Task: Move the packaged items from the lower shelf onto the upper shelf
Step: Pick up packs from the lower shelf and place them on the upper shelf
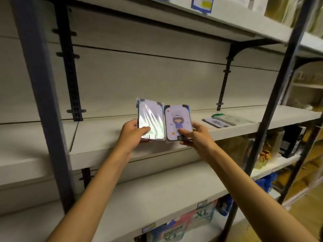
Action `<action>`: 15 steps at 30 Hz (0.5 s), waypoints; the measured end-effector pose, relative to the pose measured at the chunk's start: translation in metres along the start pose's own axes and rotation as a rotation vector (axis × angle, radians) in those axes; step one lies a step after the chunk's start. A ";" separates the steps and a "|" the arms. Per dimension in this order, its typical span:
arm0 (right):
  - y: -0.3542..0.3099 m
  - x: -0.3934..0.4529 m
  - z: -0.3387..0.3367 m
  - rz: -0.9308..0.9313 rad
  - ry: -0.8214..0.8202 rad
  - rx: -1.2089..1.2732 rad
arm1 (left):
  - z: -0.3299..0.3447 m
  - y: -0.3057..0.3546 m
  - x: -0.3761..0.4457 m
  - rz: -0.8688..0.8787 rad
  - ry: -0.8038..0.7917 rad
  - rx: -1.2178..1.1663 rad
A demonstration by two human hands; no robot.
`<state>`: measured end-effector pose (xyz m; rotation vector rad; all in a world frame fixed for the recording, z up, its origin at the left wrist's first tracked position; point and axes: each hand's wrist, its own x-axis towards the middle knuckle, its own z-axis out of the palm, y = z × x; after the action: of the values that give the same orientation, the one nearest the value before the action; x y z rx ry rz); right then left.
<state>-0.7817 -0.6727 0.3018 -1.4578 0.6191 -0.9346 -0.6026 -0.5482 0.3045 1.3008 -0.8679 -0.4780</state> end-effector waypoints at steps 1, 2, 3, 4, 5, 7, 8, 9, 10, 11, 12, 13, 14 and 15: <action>-0.001 0.010 -0.004 0.008 0.008 0.000 | 0.005 0.001 0.007 -0.009 0.000 0.002; -0.003 0.019 -0.009 0.019 0.017 -0.004 | 0.010 0.002 0.013 -0.017 -0.003 -0.001; -0.005 0.029 -0.016 0.032 0.024 -0.011 | 0.015 0.002 0.020 -0.028 -0.012 -0.011; -0.006 0.039 -0.023 0.042 0.025 -0.018 | 0.021 0.003 0.026 -0.043 -0.018 -0.029; -0.008 0.050 -0.031 0.048 0.029 -0.026 | 0.027 0.004 0.032 -0.057 -0.018 -0.045; -0.011 0.071 -0.051 0.061 0.046 -0.041 | 0.040 0.004 0.043 -0.074 -0.006 -0.062; -0.011 0.081 -0.062 0.068 0.058 -0.053 | 0.048 0.004 0.048 -0.077 -0.005 -0.066; -0.012 0.092 -0.075 0.073 0.073 -0.068 | 0.055 0.004 0.053 -0.078 -0.008 -0.066; -0.012 0.102 -0.087 0.076 0.090 -0.079 | 0.062 0.004 0.056 -0.078 -0.013 -0.064; -0.012 0.112 -0.101 0.077 0.107 -0.095 | 0.069 0.003 0.060 -0.079 -0.017 -0.060; -0.012 0.121 -0.115 0.075 0.118 -0.114 | 0.076 0.002 0.064 -0.083 -0.016 -0.059; -0.012 0.130 -0.129 0.071 0.126 -0.149 | 0.083 0.001 0.068 -0.089 -0.009 -0.059; -0.011 0.138 -0.143 0.072 0.128 -0.190 | 0.091 0.000 0.072 -0.096 0.001 -0.061; -0.010 0.146 -0.156 0.078 0.132 -0.236 | 0.099 -0.002 0.076 -0.102 0.011 -0.060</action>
<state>-0.8364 -0.8776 0.3288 -1.5756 0.9025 -0.9255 -0.6331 -0.6673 0.3271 1.2962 -0.7753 -0.5727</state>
